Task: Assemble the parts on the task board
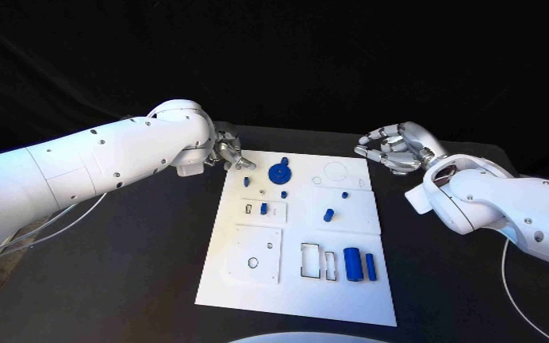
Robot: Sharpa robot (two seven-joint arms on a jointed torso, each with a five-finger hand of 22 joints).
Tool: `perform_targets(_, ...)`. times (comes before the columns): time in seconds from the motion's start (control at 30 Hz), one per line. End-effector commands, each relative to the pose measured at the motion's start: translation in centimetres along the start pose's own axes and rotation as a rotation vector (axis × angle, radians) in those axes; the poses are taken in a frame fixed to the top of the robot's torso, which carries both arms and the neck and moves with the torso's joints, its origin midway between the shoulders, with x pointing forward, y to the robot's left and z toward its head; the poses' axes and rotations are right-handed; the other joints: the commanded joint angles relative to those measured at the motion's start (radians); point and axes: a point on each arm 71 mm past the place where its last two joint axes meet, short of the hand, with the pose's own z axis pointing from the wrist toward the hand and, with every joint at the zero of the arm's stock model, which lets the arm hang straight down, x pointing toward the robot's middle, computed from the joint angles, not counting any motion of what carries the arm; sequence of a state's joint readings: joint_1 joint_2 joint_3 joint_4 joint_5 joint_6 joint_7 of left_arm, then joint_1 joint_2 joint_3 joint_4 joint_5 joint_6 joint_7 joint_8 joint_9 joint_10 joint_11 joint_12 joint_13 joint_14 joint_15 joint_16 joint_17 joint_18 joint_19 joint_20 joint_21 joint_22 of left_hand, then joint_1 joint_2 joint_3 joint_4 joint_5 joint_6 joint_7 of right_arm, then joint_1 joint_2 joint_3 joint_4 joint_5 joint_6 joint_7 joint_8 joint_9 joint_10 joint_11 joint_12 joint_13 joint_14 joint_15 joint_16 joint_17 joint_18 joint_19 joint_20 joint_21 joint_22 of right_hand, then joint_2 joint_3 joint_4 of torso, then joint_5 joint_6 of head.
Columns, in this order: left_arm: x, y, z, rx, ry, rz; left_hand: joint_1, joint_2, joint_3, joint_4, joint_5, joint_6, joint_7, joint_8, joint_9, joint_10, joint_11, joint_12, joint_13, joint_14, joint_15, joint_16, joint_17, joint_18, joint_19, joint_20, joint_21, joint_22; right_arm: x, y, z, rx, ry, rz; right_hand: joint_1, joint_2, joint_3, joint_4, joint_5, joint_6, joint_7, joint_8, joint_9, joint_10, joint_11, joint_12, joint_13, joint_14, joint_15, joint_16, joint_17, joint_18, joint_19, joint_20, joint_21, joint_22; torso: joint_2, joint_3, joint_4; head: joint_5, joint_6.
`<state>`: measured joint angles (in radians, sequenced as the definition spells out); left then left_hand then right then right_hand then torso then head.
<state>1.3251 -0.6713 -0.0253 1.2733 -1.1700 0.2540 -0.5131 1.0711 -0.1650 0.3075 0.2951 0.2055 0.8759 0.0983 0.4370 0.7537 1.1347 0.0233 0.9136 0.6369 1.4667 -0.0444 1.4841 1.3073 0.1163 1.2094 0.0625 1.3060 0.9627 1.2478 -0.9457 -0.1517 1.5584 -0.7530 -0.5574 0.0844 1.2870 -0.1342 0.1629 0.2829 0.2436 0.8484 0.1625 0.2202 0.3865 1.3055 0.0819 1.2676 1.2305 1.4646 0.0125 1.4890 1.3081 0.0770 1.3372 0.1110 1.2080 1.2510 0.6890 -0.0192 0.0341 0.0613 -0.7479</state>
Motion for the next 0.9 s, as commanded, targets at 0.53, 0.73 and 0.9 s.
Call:
perform_targets(0.53,1.4,-0.4,1.3,-0.016,0.106,0.051,-0.005,0.021,-0.014,0.0,0.002,0.046,-0.01,0.012,-0.001,0.038,-0.009,0.043,0.052,0.054,-0.001,0.003,0.076,0.001,0.011,0.003,0.007,0.024,0.2,0.1,0.1,-0.009,0.007,-0.003,-0.007,-0.002,-0.003,0.005,-0.004,-0.005,0.002,0.004,0.002,-0.006,-0.002,-0.003,0.0,0.047,-0.007,-0.004,0.013,0.019,-0.005,-0.001,-0.005,0.001,-0.001,0.0021,-0.001,0.003,-0.01)
perform_targets(0.73,1.7,-0.5,1.4,-0.016,0.125,0.051,-0.001,0.027,-0.012,-0.001,0.003,0.055,-0.015,0.018,0.002,0.044,-0.013,0.047,0.056,0.055,-0.004,0.004,0.077,0.0,0.015,0.001,0.009,0.028,0.2,0.1,0.1,-0.009,0.007,-0.003,-0.006,0.002,-0.005,0.004,-0.004,-0.007,0.002,0.007,0.002,-0.007,-0.002,-0.005,-0.002,0.047,-0.007,-0.005,0.012,0.02,-0.006,-0.001,-0.008,-0.001,-0.001,0.0021,-0.0011,0.001,-0.012)
perform_targets(0.9,1.8,-0.5,1.5,-0.016,0.131,0.05,0.007,0.03,-0.009,-0.002,0.004,0.058,-0.017,0.021,0.004,0.047,-0.015,0.049,0.058,0.055,-0.006,0.004,0.078,0.0,0.016,0.0,0.01,0.03,0.2,0.1,0.1,-0.009,0.007,-0.003,-0.006,0.002,-0.005,0.004,-0.004,-0.007,0.002,0.007,0.002,-0.007,-0.002,-0.005,-0.002,0.047,-0.007,-0.005,0.012,0.02,-0.006,-0.001,-0.008,-0.001,-0.001,0.0017,-0.0006,0.002,-0.012)
